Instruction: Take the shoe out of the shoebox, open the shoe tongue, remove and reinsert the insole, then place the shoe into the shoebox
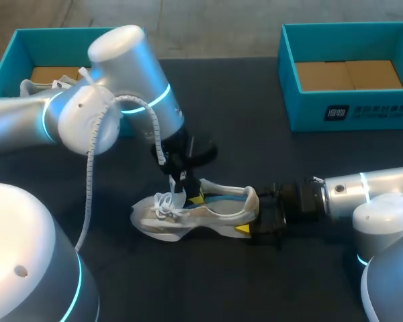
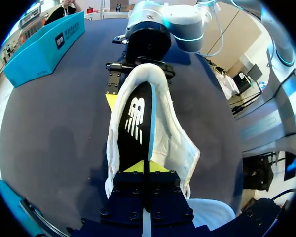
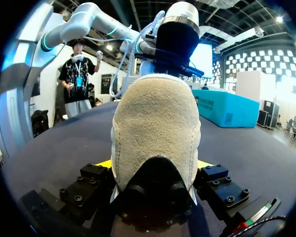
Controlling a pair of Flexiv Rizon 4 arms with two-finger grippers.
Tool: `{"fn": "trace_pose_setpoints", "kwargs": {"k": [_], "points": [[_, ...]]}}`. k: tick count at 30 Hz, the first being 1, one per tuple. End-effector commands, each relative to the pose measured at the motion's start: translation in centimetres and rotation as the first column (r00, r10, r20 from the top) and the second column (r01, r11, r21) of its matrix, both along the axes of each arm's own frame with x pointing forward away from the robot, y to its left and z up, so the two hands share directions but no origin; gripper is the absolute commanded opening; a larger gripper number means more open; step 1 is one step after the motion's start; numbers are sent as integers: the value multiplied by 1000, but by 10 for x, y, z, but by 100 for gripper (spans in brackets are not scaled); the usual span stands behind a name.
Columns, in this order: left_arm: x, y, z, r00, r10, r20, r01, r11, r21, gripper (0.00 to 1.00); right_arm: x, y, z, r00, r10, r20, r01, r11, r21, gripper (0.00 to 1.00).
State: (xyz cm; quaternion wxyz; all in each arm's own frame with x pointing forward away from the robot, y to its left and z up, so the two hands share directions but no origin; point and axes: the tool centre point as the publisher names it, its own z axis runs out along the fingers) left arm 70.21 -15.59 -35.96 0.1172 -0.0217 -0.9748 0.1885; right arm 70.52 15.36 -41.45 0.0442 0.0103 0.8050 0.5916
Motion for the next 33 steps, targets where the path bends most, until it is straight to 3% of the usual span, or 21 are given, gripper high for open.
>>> {"fn": "trace_pose_setpoints", "kwargs": {"k": [1,10,30,31,33], "points": [[-5,13,5,1000,8,6,-8,999,-47,0,-2,1,0,1000,0,-1,0,1000,-8,0],[-6,20,17,998,53,15,-51,991,-120,0,-2,1,0,1000,0,-1,0,1000,-8,0],[-8,-9,20,980,174,101,-164,982,-97,0,-2,1,0,1000,0,-1,0,1000,-8,0],[-8,-10,20,979,174,102,-165,982,-95,6,-2,1,0,1000,0,-1,0,1000,-8,0],[-8,-12,21,979,178,103,-168,981,-95,31,-2,1,0,1000,0,-1,0,1000,-8,0]]}}
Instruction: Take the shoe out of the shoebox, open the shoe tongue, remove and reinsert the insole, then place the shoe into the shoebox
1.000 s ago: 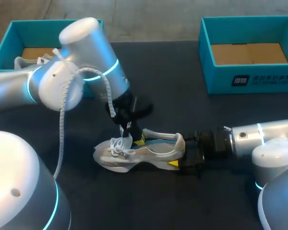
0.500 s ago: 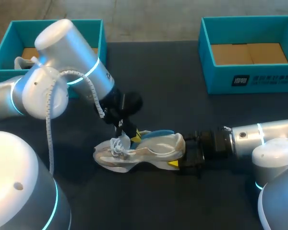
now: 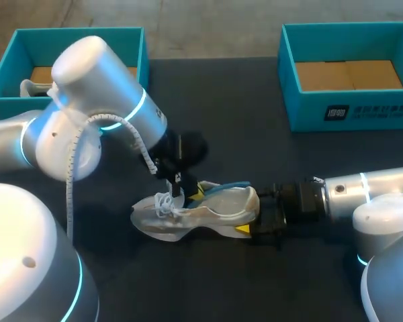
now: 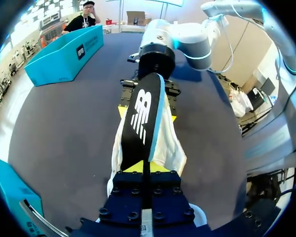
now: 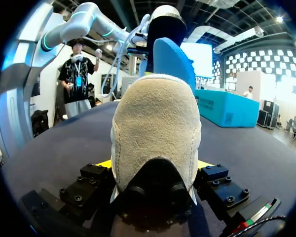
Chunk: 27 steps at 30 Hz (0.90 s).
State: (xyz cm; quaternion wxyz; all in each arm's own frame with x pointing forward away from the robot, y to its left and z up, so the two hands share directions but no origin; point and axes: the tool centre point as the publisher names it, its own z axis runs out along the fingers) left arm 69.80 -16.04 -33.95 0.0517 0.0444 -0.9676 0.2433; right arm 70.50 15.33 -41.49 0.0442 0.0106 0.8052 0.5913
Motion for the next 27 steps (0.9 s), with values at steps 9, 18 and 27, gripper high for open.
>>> {"fn": "trace_pose_setpoints", "kwargs": {"k": [9,18,27], "points": [[-12,-9,18,999,-28,41,29,1000,-6,51,-2,2,0,1000,0,-1,0,1000,-7,0],[-25,-9,30,992,-29,121,30,1000,-8,75,-2,2,0,1000,0,-1,0,1000,-7,0],[-33,-23,30,974,-11,228,10,1000,4,69,-2,2,0,1000,0,-1,0,1000,-7,0]]}}
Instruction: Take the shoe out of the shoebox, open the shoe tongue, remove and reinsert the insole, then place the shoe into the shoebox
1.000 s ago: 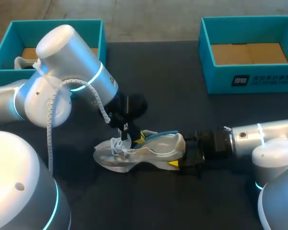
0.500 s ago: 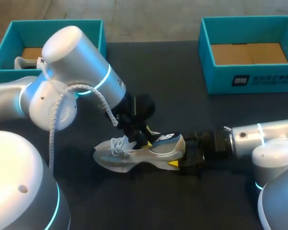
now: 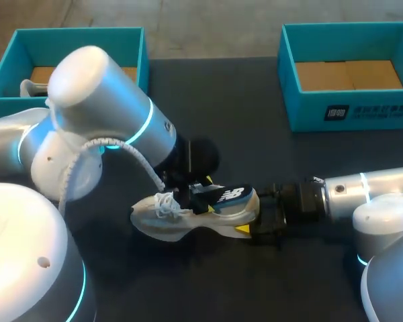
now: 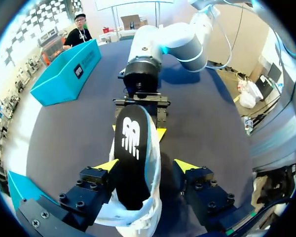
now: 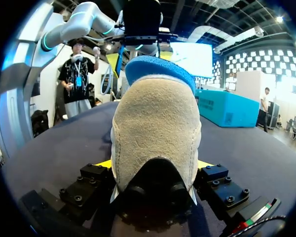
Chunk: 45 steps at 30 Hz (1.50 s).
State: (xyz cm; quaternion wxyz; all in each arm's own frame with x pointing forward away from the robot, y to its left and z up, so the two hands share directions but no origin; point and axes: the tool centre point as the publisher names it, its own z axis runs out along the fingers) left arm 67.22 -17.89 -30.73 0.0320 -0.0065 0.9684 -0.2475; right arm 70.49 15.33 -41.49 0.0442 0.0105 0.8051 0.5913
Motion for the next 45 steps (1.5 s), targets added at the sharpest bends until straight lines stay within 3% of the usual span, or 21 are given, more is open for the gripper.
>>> {"fn": "trace_pose_setpoints", "kwargs": {"k": [1,14,31,38,45], "points": [[-7,-7,-4,997,25,66,-26,1000,5,69,-2,1,0,1000,0,-1,0,1000,-7,0],[1,-35,-15,972,119,204,-129,991,36,64,-2,1,0,1000,0,-1,0,1000,-7,0],[18,-41,-28,955,176,240,-197,978,66,41,-2,1,0,1000,0,-1,0,1000,-7,0],[18,-38,-28,956,179,234,-198,978,63,0,-2,1,0,1000,0,-1,0,1000,-7,0],[18,-35,-23,958,181,221,-196,979,47,0,-2,1,0,1000,0,-1,0,1000,-7,0]]}}
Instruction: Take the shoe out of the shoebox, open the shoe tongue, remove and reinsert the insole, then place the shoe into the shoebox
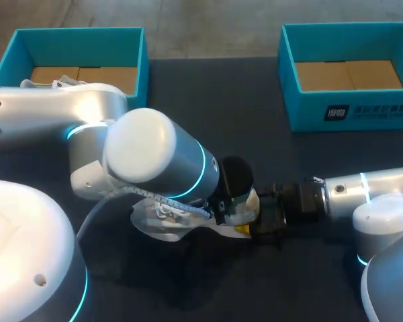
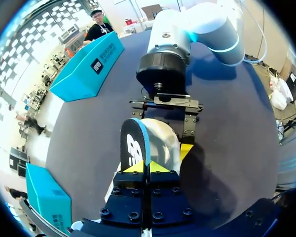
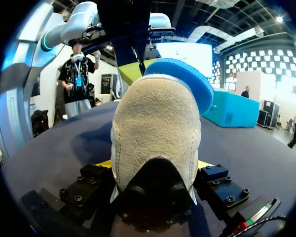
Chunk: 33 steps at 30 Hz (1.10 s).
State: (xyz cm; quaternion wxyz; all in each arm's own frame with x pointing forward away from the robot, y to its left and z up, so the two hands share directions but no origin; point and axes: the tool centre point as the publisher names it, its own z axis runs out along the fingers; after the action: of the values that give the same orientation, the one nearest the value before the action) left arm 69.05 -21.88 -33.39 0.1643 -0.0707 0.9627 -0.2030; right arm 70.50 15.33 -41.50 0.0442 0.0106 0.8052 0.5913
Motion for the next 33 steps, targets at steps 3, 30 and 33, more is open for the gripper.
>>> {"fn": "trace_pose_setpoints", "kwargs": {"k": [3,30,33], "points": [[-1,5,9,1000,-3,-5,2,1000,-30,0,-2,1,0,1000,0,-1,0,1000,-7,0],[-1,-17,15,1000,13,24,-11,996,-84,21,-2,1,0,1000,0,-1,0,1000,-7,0],[-4,-16,16,1000,5,30,-2,996,-93,34,-2,1,0,1000,0,-1,0,1000,-7,0]]}}
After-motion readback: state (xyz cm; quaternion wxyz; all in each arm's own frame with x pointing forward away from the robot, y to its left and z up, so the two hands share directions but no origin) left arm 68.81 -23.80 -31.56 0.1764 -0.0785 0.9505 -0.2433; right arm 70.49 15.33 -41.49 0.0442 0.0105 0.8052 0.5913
